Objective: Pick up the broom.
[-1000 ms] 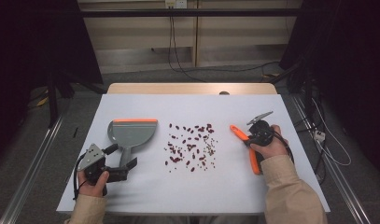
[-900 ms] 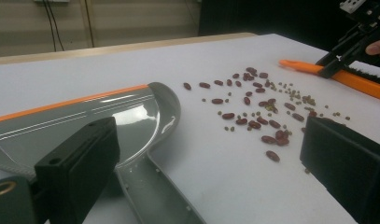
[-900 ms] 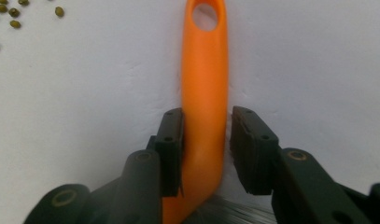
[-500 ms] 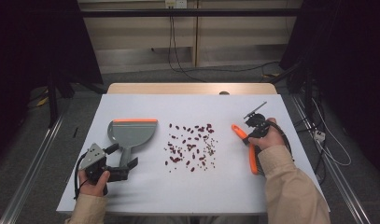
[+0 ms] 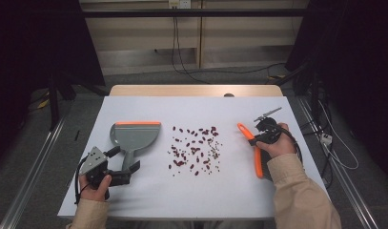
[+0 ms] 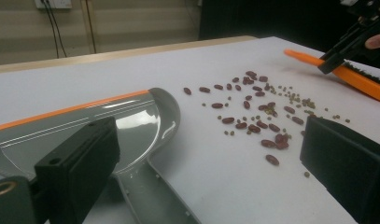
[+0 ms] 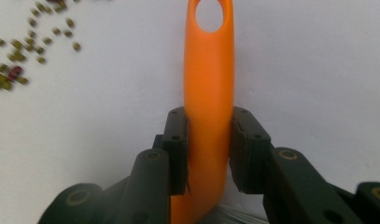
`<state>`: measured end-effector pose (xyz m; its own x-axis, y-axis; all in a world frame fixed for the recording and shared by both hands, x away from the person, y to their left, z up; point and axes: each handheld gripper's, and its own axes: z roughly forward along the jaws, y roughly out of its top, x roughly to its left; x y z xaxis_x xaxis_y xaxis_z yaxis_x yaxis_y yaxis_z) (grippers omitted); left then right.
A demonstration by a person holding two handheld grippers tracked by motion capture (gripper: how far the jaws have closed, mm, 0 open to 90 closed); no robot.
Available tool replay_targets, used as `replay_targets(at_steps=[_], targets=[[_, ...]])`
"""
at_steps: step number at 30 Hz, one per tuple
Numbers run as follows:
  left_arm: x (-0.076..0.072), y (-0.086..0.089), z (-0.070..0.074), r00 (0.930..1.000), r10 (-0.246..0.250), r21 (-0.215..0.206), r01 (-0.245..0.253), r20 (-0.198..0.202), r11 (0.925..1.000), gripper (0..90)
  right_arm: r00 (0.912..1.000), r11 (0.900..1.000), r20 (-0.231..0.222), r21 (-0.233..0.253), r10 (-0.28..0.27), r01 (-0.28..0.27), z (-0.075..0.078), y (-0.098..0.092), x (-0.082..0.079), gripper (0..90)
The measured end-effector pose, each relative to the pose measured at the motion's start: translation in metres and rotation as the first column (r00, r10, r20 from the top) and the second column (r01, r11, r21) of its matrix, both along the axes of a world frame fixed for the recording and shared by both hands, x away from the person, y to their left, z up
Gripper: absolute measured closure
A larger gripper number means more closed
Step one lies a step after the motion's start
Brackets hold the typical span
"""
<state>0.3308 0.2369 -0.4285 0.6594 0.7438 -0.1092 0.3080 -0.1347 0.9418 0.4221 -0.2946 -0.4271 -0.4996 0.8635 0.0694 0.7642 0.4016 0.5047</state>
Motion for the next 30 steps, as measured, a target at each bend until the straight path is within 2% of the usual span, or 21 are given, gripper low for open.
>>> replay_targets(at_steps=[2, 4, 6, 9, 11, 14, 18, 19, 21, 23, 24, 25, 26, 28, 30], targets=[[0.001, 0.0, 0.0, 1.0, -0.002, 0.003, 0.002, 0.001, 1.0, 4.5, 0.9992, 1.0, 0.039, 0.022, -0.004, 0.003, 0.004, -0.002, -0.005, 70.2], [0.0, 0.0, 0.0, 1.0, -0.001, 0.002, 0.001, -0.001, 1.0, 4.5, 0.9953, 0.999, 0.096, 0.031, -0.011, 0.008, 0.01, -0.006, -0.011, 70.2], [0.0, -0.001, 0.0, 1.0, -0.002, -0.002, 0.002, 0.003, 1.0, 4.5, 0.9885, 0.996, 0.148, 0.089, -0.033, 0.02, 0.015, -0.01, -0.018, 70.2], [0.0, -0.002, 0.0, 1.0, -0.002, 0.005, 0.002, 0.006, 1.0, 4.5, 0.969, 0.986, 0.241, 0.167, -0.056, 0.015, 0.02, -0.017, -0.029, 70.1], [0.0, -0.002, 0.0, 1.0, 0.0, 0.006, 0.0, 0.005, 1.0, 4.5, 0.949, 0.976, 0.307, 0.217, -0.07, 0.002, 0.02, -0.022, -0.038, 70.1], [0.0, -0.002, 0.0, 1.0, 0.003, 0.004, -0.003, 0.003, 1.0, 4.4, 0.9214, 0.956, 0.376, 0.293, -0.096, -0.02, 0.021, -0.027, -0.05, 70.1], [0.0, -0.003, 0.001, 1.0, 0.004, 0.003, -0.004, 0.006, 1.0, 4.5, 0.8886, 0.923, 0.436, 0.383, -0.143, -0.04, 0.026, -0.033, -0.061, 70.1], [0.0, -0.004, 0.001, 1.0, 0.005, 0.006, -0.005, 0.008, 1.0, 4.5, 0.8838, 0.914, 0.443, 0.404, -0.15, -0.048, 0.027, -0.034, -0.063, 70.1], [-0.001, -0.004, 0.002, 0.9999, 0.006, 0.009, -0.006, 0.009, 0.9999, 4.5, 0.8567, 0.896, 0.499, 0.429, -0.129, -0.115, 0.028, -0.035, -0.067, 70.1], [-0.002, -0.004, 0.003, 0.9998, 0.008, 0.003, -0.008, 0.016, 1.0, 4.4, 0.8472, 0.886, 0.51, 0.45, -0.15, -0.114, 0.03, -0.035, -0.07, 70.1], [-0.002, -0.004, 0.005, 0.9998, 0.011, 0.002, -0.011, 0.018, 0.9999, 4.5, 0.8424, 0.881, 0.52, 0.455, -0.143, -0.131, 0.032, -0.034, -0.072, 70.1], [-0.003, -0.004, 0.006, 0.9997, 0.013, -0.003, -0.013, 0.022, 0.9999, 4.5, 0.8338, 0.875, 0.531, 0.464, -0.152, -0.135, 0.034, -0.034, -0.073, 70.1], [-0.003, -0.006, 0.009, 0.9997, 0.01, -0.014, -0.01, 0.023, 0.9999, 4.5, 0.8304, 0.868, 0.534, 0.476, -0.159, -0.14, 0.036, -0.033, -0.074, 70.1], [-0.004, -0.011, 0.016, 0.9995, -0.013, -0.023, 0.013, 0.03, 0.9996, 4.8, 0.8185, 0.852, 0.55, 0.498, -0.167, -0.161, 0.041, -0.031, -0.075, 70.2], [-0.005, -0.018, 0.025, 0.9986, -0.032, -0.029, 0.034, 0.043, 0.999, 4.8, 0.8095, 0.844, 0.562, 0.507, -0.169, -0.175, 0.046, -0.028, -0.076, 70.2]])
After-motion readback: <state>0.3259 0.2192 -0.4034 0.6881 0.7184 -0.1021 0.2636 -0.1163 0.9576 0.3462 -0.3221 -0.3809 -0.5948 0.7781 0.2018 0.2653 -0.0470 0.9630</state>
